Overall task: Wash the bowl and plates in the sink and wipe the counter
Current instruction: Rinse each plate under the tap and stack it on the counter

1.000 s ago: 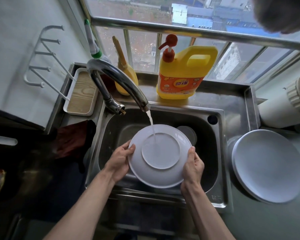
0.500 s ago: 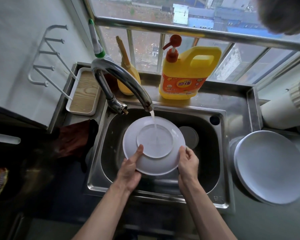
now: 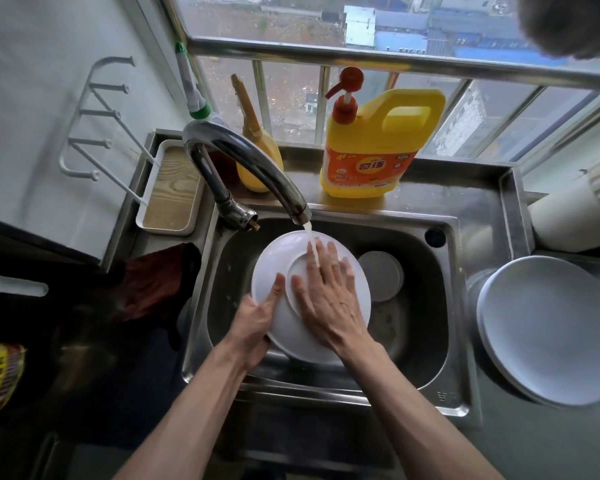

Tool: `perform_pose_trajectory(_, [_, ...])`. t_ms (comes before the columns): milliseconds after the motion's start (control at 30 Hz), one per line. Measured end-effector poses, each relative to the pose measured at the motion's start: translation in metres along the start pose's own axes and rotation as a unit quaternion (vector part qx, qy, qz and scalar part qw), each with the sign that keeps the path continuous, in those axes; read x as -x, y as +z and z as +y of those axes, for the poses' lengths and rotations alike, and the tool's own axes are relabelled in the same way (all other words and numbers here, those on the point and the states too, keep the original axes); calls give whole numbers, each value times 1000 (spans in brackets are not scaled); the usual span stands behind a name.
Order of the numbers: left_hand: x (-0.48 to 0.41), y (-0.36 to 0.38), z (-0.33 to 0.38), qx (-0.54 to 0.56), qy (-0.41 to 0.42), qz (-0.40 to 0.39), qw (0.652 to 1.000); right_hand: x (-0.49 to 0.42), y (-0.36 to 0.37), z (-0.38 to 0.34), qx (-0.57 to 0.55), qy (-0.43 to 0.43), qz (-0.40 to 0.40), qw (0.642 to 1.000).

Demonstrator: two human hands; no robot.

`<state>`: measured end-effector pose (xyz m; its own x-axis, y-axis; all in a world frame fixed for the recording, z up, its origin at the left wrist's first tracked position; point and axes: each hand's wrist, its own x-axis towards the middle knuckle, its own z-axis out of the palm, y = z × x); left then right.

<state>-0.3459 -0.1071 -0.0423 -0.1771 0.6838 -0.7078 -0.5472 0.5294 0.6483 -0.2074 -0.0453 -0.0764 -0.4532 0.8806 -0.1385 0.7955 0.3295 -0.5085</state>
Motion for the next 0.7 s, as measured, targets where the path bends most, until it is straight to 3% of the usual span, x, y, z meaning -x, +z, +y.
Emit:
perform_pose_trajectory(133, [-3,6,3,9,-8,-5,1000,7,5,-20,-22,-89,-71,993])
perform_pose_trajectory(233, [-11,10,8,34,-2,6,999,15,6,-25,0,-134,-54,990])
perform_pose_trajectory(367, [-17,10,11,49,7,79,996,32,4,-9,-49,-145,-51,987])
perform_pose_trajectory(500, [-17,4,4,38,11,99,994,42,1,21,-57,-15,-42,997])
perform_pose_trajectory(633, [-16,4,3,33,1,77,996,26,1,27,-52,32,-57,996])
perform_pose_trajectory(700, [-14,5,2,22,-9,60,998,12,-2,25,-98,100,-33,989])
